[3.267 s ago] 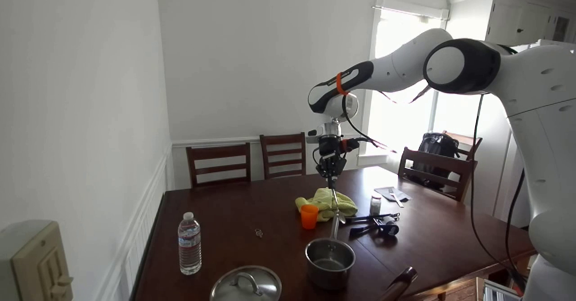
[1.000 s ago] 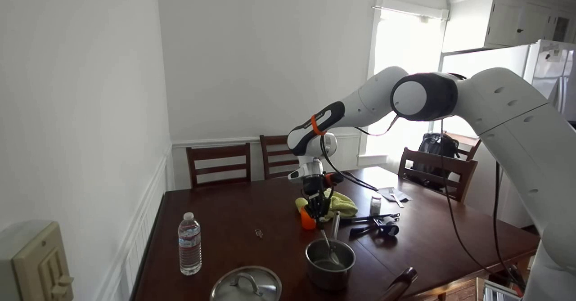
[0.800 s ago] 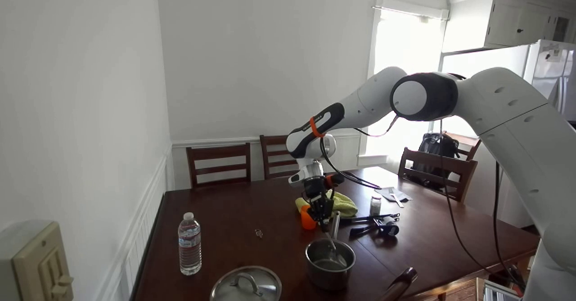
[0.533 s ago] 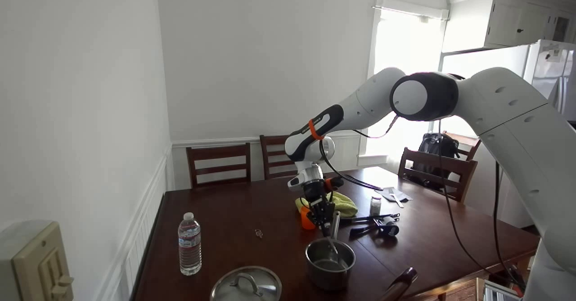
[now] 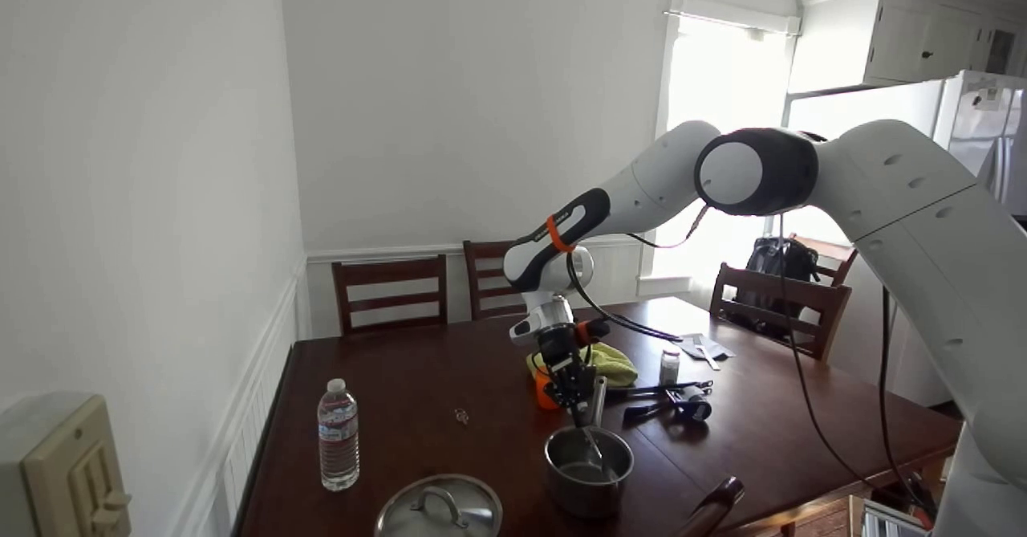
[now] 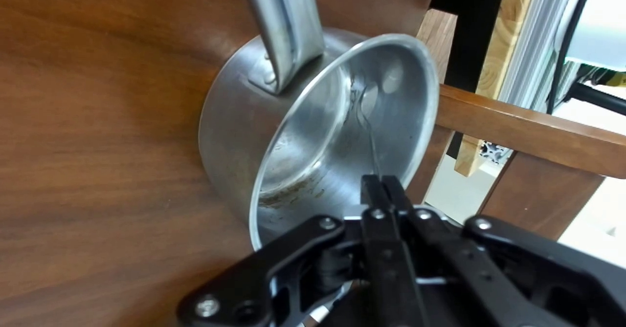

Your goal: Move the spoon from the orange cup to the pot

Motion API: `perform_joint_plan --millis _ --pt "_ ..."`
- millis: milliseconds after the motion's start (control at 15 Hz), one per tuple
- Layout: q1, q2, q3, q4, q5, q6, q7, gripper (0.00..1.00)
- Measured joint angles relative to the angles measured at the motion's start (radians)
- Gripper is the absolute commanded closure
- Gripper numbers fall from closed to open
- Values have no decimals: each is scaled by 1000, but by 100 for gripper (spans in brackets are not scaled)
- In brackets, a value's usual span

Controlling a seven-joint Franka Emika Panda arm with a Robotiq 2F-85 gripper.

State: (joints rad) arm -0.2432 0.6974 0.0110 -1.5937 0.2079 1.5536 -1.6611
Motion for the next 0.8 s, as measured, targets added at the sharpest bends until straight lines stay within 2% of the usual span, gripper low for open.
perform_joint_plan --millis 467,667,733,800 --pt "1 -2 0 1 0 8 0 24" --pt "-8 -27 0 1 13 57 -8 3" --pt "-17 -45 0 1 26 79 -18 1" --pt "-28 -67 0 0 44 98 -33 14"
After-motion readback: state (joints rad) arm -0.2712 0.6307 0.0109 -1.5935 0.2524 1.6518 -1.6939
